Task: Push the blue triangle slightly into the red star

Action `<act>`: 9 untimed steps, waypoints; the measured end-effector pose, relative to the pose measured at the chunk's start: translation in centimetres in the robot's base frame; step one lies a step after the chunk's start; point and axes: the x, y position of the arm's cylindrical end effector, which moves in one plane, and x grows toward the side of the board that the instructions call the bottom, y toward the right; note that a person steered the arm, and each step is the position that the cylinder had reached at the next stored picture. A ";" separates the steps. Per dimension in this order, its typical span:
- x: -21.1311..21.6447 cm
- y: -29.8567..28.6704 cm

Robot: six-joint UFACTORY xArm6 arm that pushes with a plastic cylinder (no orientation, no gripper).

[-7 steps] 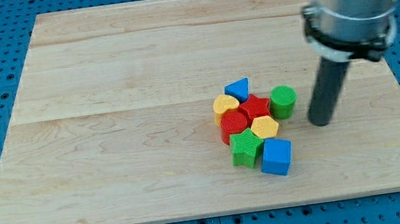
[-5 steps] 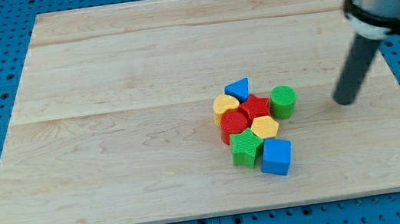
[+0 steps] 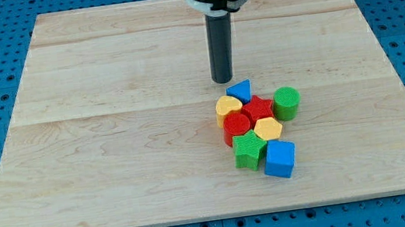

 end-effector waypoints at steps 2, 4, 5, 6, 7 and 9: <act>1.2 1.6; 3.4 4.7; 3.9 6.9; 0.9 6.1; 0.1 5.0; 0.5 -0.3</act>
